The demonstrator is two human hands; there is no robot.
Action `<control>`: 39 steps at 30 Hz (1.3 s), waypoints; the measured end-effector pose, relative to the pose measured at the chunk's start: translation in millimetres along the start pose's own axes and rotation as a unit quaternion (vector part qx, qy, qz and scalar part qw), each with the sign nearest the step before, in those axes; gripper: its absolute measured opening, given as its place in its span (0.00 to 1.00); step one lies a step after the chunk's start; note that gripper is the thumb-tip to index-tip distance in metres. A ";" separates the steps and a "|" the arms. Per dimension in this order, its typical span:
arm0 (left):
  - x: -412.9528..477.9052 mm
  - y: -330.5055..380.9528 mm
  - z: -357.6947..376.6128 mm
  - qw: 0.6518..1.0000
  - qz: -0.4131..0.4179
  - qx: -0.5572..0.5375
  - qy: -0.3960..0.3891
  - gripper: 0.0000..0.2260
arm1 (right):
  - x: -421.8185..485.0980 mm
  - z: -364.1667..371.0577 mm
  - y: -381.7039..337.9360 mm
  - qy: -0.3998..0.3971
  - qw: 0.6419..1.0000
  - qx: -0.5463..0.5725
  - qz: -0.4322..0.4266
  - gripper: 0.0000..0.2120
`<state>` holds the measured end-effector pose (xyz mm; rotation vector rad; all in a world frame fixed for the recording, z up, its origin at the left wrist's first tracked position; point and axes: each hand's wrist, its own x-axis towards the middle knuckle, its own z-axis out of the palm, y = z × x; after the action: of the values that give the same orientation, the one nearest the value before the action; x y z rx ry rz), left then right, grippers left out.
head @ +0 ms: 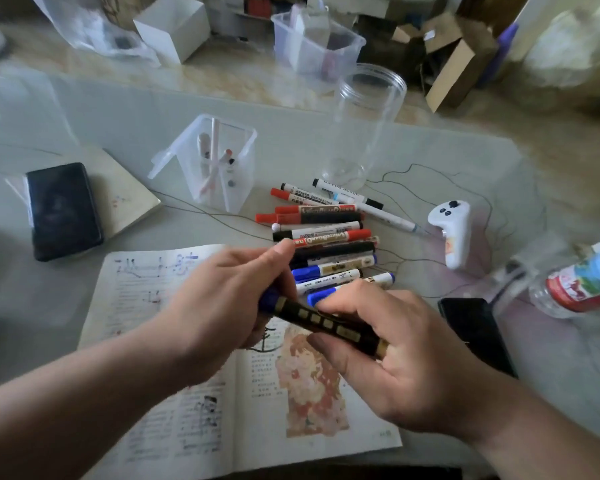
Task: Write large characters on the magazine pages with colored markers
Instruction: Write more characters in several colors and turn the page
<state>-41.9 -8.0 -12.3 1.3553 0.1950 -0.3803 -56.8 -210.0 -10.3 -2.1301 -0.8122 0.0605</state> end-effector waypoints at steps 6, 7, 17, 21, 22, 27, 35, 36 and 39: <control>-0.1 -0.2 2.4 0.989 0.087 0.109 0.046 0.22 | 6.5 6.0 -12.1 0.007 0.914 0.344 0.215 0.06; -1.0 -0.2 1.6 0.984 0.101 0.140 0.050 0.23 | 8.7 7.1 -12.0 -0.004 0.874 0.417 0.248 0.06; 7.4 9.2 -12.6 0.952 0.092 0.288 0.055 0.22 | 16.1 3.5 -5.9 0.102 0.778 0.550 0.286 0.11; 21.5 9.8 -20.7 0.960 0.042 0.269 0.069 0.21 | 17.0 4.0 2.6 0.148 0.835 0.483 0.219 0.26; 22.9 11.5 -20.9 0.964 0.040 0.254 0.068 0.21 | 16.9 4.3 1.9 0.152 0.856 0.449 0.208 0.27; 26.7 36.3 -29.9 0.981 0.056 0.155 0.099 0.15 | 29.8 -6.2 -11.7 0.206 0.901 0.341 0.170 0.30; 28.2 60.5 -44.2 0.971 0.111 0.141 0.158 0.07 | 112.8 -90.0 -0.9 0.421 0.894 0.123 0.089 0.03; 27.7 59.5 -43.4 0.969 0.114 0.157 0.153 0.07 | 126.4 -99.9 5.0 0.437 0.888 0.106 0.095 0.03; 27.8 55.1 -40.6 0.962 0.116 0.196 0.150 0.07 | 162.5 -115.2 24.1 0.445 0.881 0.083 0.135 0.03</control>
<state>7.8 36.4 19.7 1.8060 0.2156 -0.0093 120.1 -207.9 84.4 -1.7950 0.0396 -0.6387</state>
